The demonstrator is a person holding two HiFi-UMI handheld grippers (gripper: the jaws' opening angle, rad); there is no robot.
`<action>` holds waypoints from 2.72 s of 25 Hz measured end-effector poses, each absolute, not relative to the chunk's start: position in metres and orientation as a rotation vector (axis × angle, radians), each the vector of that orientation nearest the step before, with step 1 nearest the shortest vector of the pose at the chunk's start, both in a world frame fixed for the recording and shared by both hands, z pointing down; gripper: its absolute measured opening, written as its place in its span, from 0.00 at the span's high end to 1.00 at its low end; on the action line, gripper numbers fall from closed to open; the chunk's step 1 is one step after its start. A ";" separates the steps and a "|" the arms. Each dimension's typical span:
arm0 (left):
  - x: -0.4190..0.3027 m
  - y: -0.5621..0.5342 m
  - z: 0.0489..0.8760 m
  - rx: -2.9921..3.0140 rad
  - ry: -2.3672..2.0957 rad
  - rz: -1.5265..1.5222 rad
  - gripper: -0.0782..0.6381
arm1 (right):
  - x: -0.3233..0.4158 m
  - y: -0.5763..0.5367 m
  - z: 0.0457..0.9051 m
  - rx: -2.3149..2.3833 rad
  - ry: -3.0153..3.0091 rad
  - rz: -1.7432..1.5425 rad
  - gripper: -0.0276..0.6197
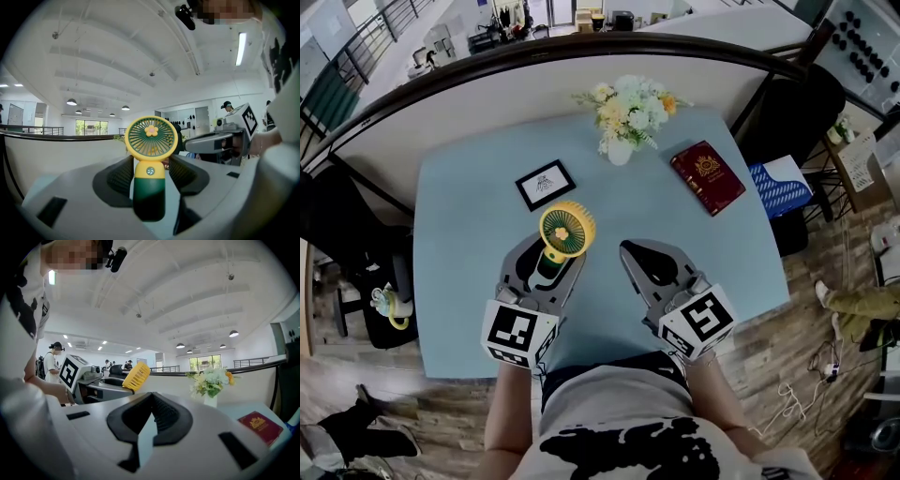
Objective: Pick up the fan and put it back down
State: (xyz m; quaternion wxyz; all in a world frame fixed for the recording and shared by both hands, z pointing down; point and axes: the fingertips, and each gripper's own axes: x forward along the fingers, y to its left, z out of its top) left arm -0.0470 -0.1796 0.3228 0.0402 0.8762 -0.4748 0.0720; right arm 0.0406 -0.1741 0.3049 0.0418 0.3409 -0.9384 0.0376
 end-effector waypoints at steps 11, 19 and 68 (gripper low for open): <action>-0.042 -0.178 0.320 2.705 -1.400 0.208 0.55 | 0.042 -0.175 0.313 1.050 -2.857 0.146 0.95; -0.036 -0.178 0.325 2.717 -1.376 0.253 0.55 | 0.047 -0.176 0.313 1.074 -2.856 0.155 0.95; 0.060 -0.269 0.526 2.453 -1.052 0.902 0.55 | 0.141 -0.239 0.473 1.307 -2.584 0.653 0.95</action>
